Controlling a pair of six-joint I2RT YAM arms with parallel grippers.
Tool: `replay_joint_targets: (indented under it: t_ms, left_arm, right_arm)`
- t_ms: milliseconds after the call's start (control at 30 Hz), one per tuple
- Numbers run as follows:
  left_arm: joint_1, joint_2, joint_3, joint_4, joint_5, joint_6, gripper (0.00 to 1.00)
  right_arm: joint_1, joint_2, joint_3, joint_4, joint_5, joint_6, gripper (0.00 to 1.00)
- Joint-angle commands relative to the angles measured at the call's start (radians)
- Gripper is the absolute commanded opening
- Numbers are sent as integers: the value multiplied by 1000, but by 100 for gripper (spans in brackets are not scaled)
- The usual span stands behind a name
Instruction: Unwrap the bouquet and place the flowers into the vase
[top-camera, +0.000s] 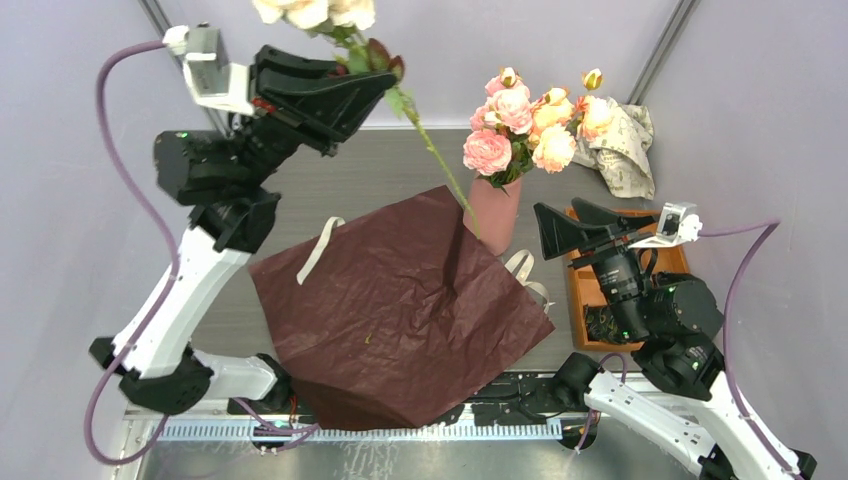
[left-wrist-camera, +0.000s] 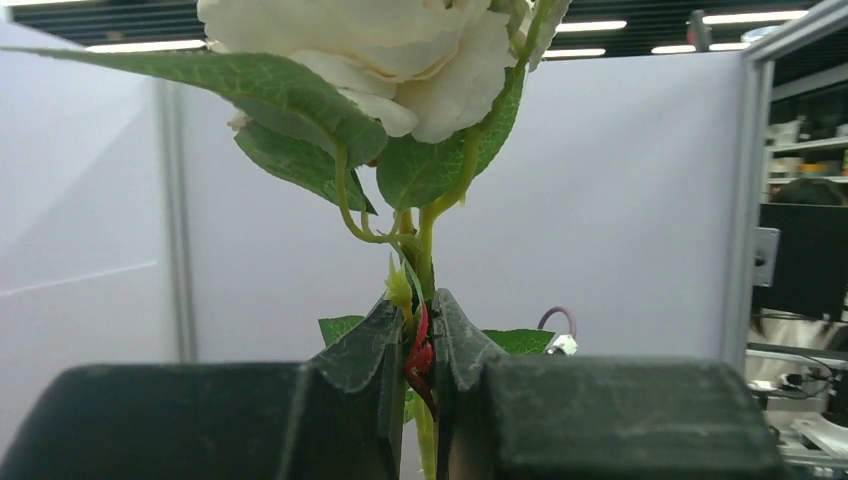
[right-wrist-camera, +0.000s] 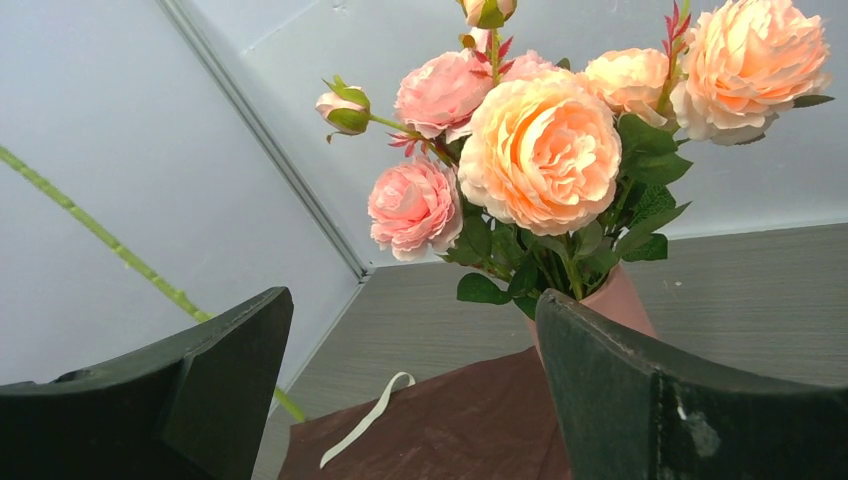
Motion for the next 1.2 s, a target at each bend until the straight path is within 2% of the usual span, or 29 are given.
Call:
replay_joint_targets:
  t_ms: [0, 167, 500, 767, 967, 1167]
  left_arm:
    - [-38, 163, 133, 150, 121, -50, 13]
    - [-62, 334, 334, 33, 168, 35, 12]
    - [-93, 474, 433, -93, 88, 202, 13]
    - [-258, 501, 426, -162, -80, 544, 13]
    - [-399, 500, 346, -124, -302, 868, 12]
    - [-442, 545, 407, -147, -377, 963, 12]
  right_arm:
    - [1, -2, 60, 12, 2, -34, 97]
    - [1, -52, 88, -31, 26, -80, 97]
    - [1, -130, 102, -38, 61, -166, 99]
    - [1, -121, 100, -26, 89, -230, 100]
    - [1, -113, 89, -12, 100, -274, 99]
    - [3, -114, 79, -8, 98, -282, 99]
